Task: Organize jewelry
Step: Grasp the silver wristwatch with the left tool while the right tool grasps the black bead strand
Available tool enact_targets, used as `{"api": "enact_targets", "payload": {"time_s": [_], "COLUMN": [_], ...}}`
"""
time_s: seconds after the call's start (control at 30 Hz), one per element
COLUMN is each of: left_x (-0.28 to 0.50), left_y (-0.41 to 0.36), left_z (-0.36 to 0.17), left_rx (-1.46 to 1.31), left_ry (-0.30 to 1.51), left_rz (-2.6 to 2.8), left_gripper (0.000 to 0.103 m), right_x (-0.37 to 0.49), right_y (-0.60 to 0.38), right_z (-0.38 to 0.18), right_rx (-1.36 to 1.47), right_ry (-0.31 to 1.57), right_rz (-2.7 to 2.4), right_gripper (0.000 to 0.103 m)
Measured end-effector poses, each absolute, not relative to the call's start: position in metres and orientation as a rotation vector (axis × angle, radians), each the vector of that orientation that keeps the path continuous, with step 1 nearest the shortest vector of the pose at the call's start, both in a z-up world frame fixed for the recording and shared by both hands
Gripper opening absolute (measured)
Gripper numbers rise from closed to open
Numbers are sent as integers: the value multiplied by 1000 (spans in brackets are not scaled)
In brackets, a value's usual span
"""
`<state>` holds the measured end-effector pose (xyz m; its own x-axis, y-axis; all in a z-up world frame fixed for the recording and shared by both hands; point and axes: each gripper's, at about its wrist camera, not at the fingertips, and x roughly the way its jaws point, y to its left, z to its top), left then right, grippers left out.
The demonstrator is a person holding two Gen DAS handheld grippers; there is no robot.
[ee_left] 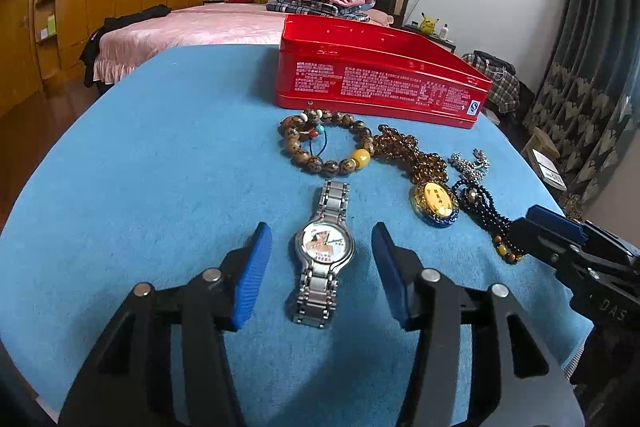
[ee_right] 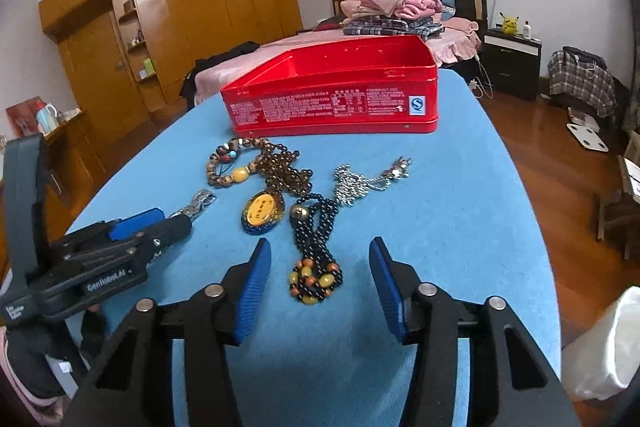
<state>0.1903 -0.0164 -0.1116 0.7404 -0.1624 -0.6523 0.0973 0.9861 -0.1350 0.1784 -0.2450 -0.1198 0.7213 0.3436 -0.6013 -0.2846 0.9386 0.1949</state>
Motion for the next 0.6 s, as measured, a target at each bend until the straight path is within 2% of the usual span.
{"api": "enact_targets", "payload": {"time_s": [0.23, 0.3, 0.43, 0.53, 0.57, 0.6], "left_x": [195, 194, 193, 193, 192, 192], "left_y": [-22, -23, -23, -25, -24, -23], "left_z": [-114, -114, -115, -116, -116, -116], "left_rx": [-81, -69, -81, -88, -91, -100], "left_ry": [714, 711, 709, 705, 701, 698], "left_rz": [-134, -131, -141, -144, -139, -139], "left_gripper": [52, 42, 42, 40, 32, 31], "right_x": [195, 195, 196, 195, 194, 193], "right_y": [-236, -235, -227, -220, -219, -218], "right_z": [-128, -131, -132, -133, -133, -133], "right_rx": [40, 43, 3, -29, -34, -35], "right_ry": [733, 727, 725, 715, 710, 708], "right_rz": [308, 308, 294, 285, 284, 282], "right_gripper": [36, 36, 36, 31, 29, 27]}}
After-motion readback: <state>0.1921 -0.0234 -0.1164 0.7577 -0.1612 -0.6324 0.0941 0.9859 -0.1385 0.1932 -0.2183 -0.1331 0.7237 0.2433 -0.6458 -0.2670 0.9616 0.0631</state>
